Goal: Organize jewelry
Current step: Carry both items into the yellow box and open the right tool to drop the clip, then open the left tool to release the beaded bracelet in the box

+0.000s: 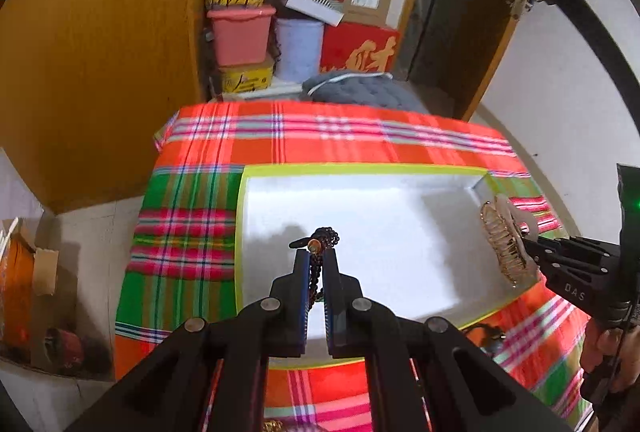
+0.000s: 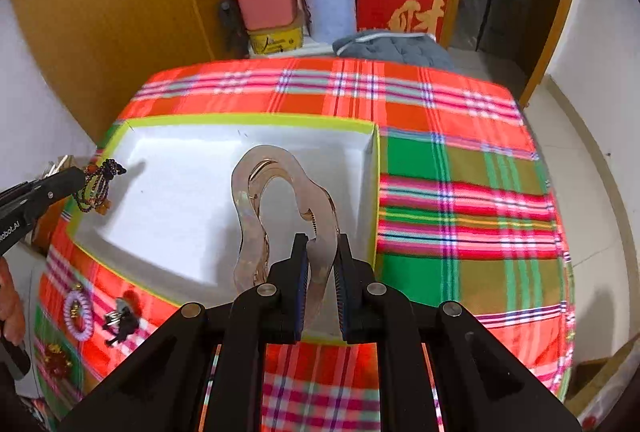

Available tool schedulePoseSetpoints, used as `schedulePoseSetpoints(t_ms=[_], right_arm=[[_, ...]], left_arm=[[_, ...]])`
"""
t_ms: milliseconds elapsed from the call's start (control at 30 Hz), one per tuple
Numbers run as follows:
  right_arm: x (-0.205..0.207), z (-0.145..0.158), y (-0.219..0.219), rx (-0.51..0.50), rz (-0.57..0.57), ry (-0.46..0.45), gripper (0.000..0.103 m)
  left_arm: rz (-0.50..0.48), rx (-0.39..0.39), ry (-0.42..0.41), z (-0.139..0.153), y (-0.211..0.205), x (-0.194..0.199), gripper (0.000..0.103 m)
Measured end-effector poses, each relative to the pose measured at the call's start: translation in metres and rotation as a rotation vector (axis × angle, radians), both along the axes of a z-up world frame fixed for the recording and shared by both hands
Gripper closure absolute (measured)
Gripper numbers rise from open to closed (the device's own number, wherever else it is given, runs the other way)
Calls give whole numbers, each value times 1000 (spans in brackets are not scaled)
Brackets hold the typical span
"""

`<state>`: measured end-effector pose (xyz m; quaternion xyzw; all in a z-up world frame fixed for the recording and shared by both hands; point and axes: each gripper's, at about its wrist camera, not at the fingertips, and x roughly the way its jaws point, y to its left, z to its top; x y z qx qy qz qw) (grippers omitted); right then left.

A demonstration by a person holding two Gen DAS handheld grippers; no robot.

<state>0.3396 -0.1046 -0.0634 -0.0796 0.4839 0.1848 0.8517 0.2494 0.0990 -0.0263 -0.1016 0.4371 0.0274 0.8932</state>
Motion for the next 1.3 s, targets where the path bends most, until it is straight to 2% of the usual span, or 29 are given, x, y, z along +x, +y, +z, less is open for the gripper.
schedulePoseSetpoints(t_ms=[267,400,467,500,567,633,700,767,1033,1200,1300], right_arm=[[4,-18,2,-39,0,32,90],[4,-16,2,-20,0,29,85],[2,-13,2,-21,4,20,79],[1,-11,2,-22,6,11,68],[-2,-6,2,-13,10,-5,60],[-6,0,1,-5,11,-14,59],[-11,6,-1,0,12,-28,59],[-16,11,-4,11,11,-35,59],[-54,33,-17,62,16,-77,59],[-88,43,-30,91,12,-95,59],[-107,48,-35,101,12,-100,59]], left_arm=[[15,18,39,-18,3,1,97],[32,21,65,-26,3,-1,97],[32,3,69,-27,4,-2,97],[31,-13,72,-27,5,-3,97],[29,-23,67,-25,4,-5,96],[26,-17,52,-20,3,-9,94],[25,-11,34,-13,1,-15,81],[23,-14,20,-7,0,-21,77],[25,4,-36,21,-8,-64,77],[21,31,-68,32,-16,-100,77],[34,23,-68,33,-16,-121,77]])
